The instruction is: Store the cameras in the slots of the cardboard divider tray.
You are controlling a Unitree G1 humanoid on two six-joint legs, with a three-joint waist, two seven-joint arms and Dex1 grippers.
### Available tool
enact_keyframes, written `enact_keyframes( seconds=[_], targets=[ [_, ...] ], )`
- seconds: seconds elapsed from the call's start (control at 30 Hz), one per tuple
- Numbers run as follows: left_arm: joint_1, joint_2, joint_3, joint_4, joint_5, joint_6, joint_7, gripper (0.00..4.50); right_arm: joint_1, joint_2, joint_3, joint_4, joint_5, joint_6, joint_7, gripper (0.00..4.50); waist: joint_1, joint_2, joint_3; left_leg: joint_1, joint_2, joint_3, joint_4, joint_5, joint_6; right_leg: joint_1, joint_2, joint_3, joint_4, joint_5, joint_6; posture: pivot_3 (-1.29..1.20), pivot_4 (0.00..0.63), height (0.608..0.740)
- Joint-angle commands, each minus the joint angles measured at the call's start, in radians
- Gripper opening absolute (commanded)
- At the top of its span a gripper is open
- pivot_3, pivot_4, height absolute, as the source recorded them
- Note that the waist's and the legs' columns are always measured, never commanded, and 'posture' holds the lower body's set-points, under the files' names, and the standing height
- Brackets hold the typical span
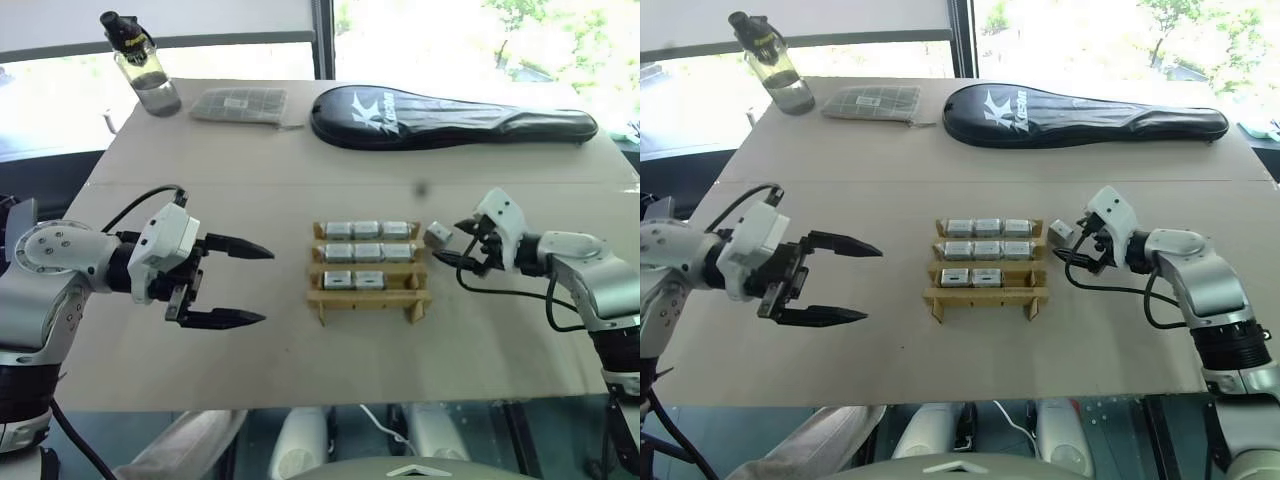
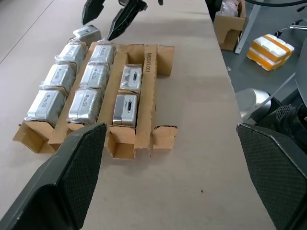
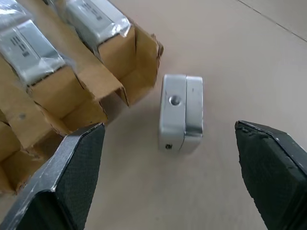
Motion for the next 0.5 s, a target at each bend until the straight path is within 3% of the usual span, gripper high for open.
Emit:
enact_keyframes(
  seconds=[0.03, 0.27, 0.37, 0.5],
  targets=[
    [-0.013, 0.005, 0.008, 0.002, 0.001, -0.016, -0.009, 4.50, -0.015, 0.014, -0.011, 0.004, -0.007, -0.004, -0.032, 4.28, 0.000, 0.000, 0.000, 0.000, 0.000, 0.000, 0.000, 0.000, 0.000, 0.000, 0.000, 0.000, 0.000, 0.000, 0.000, 0.00, 0.150, 0.740],
    [-0.026, 0.006, 0.004, 0.011, 0.005, -0.016, -0.014, 4.50, -0.025, 0.052, -0.016, 0.005, 0.011, 0.032, -0.051, 4.28, 0.000, 0.000, 0.000, 0.000, 0.000, 0.000, 0.000, 0.000, 0.000, 0.000, 0.000, 0.000, 0.000, 0.000, 0.000, 0.00, 0.150, 0.740],
    [-0.027, 0.006, 0.007, 0.011, 0.002, -0.013, -0.015, 4.50, -0.030, 0.060, -0.019, 0.009, 0.010, 0.033, -0.064, 3.47, -0.001, 0.000, 0.000, 0.000, 0.000, 0.000, 0.000, 0.000, 0.000, 0.000, 0.000, 0.000, 0.000, 0.000, 0.000, 0.00, 0.150, 0.740],
    [-0.028, 0.006, 0.008, 0.011, 0.001, -0.011, -0.016, 4.50, -0.037, 0.054, -0.019, 0.008, 0.009, 0.032, -0.063, 1.38, -0.001, 0.000, 0.000, 0.000, 0.000, 0.000, 0.000, 0.000, 0.000, 0.000, 0.000, 0.000, 0.000, 0.000, 0.000, 0.00, 0.150, 0.740]
  ],
)
